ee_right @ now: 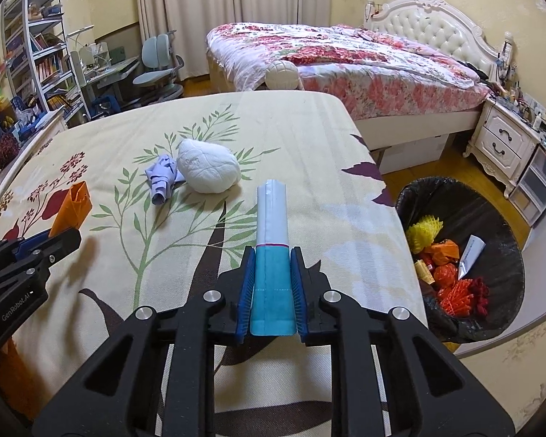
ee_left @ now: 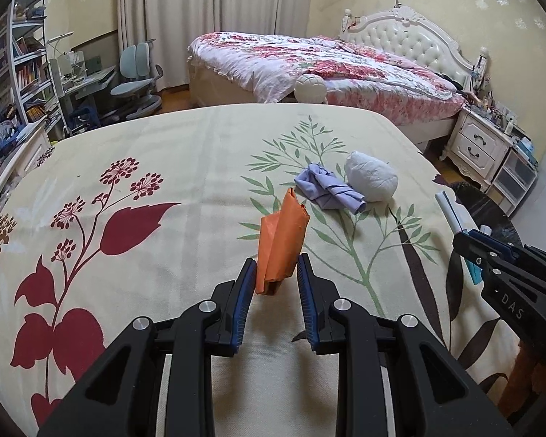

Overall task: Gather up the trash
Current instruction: 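Carry the orange cloth and blue-and-white tube over the black bin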

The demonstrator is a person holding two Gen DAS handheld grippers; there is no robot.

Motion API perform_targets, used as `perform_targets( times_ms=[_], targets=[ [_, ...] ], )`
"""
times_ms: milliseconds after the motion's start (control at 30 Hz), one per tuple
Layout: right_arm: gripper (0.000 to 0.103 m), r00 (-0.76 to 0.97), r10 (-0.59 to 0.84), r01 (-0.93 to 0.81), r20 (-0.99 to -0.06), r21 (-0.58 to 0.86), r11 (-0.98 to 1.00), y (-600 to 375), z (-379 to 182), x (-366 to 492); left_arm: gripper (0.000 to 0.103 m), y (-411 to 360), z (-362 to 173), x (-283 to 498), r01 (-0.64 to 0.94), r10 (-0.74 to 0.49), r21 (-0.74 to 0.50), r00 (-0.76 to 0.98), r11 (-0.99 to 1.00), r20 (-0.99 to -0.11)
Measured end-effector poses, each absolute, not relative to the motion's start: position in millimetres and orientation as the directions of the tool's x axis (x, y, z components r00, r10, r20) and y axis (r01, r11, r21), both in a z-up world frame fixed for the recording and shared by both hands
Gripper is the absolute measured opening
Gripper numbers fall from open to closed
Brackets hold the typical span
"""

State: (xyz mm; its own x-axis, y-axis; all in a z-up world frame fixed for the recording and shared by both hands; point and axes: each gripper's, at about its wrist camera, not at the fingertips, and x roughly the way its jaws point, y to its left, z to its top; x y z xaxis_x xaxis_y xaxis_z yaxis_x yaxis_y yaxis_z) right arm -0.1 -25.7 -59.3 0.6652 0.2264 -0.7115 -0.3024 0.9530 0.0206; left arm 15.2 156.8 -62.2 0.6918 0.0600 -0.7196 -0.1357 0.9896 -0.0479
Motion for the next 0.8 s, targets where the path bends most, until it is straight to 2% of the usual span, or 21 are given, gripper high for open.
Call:
perform_targets(
  times_ms=[400, 800],
  targets=[
    [0.019, 0.728, 0.218, -0.250, -0.650, 0.045, 0.967, -58.6, -30.4, -13.9, 0.027, 116.6, -43.9, 19.2, -0.059, 0.001, -0.062, 0.737, 0.996, -0.676],
    [0.019, 0.794, 0.128, -0.115, -0.595, 0.060, 0.992, -117.9, -11.6, -14.0, 0.027, 57.0, -28.9, 35.7, 0.068, -0.094, -0.065, 0.767, 0.996, -0.634]
  ],
)
